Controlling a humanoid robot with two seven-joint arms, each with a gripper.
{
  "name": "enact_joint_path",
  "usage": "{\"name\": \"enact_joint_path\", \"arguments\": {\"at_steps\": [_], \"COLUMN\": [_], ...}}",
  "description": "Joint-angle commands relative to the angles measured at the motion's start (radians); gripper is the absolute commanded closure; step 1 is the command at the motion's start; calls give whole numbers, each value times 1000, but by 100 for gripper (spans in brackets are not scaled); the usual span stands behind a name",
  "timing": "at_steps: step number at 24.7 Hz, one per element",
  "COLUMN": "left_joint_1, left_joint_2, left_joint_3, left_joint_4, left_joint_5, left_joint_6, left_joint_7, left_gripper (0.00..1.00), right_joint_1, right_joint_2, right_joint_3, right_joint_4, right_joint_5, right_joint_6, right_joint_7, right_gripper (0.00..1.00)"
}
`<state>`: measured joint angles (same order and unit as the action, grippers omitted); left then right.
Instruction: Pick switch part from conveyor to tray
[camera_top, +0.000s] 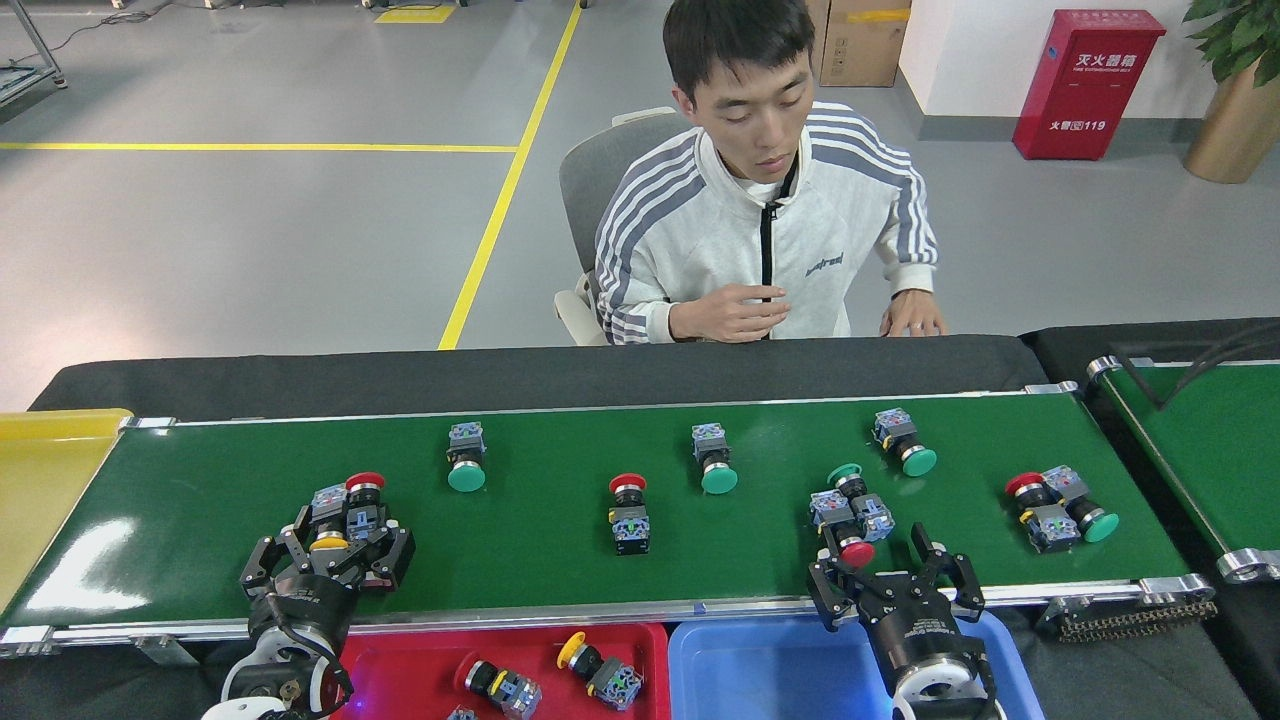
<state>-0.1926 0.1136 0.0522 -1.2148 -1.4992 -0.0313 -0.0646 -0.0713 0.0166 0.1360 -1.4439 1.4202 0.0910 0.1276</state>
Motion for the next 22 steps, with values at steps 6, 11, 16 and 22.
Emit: {"name": "enact_joint_path", "arguments": {"at_steps": [6, 11, 16, 22], "left_joint_1": [121, 378, 456, 463], "left_joint_2": [8, 8, -12, -48], "left_joint_3": [2, 9, 20, 137], "left_joint_4": [-184, -520, -555, -552], "left_joint_5": [14, 17, 19, 20], "left_joint_6": [-180, -556, -575, -484], "left_joint_7": [34, 32, 32, 34], "left_gripper": [90, 49, 0, 0], "right_joint_1": [-71, -108, -110, -91], "right_joint_2": [19, 33, 25, 16], "right_joint_3": [20, 56, 77, 80], "right_joint_4": [48, 99, 94, -3], "right_joint_5": [0, 2, -1, -4], "right_joint_6": [1, 1, -8, -122], "right_joint_7": [12, 13, 17, 9], "right_gripper": [0, 38, 88, 95]}}
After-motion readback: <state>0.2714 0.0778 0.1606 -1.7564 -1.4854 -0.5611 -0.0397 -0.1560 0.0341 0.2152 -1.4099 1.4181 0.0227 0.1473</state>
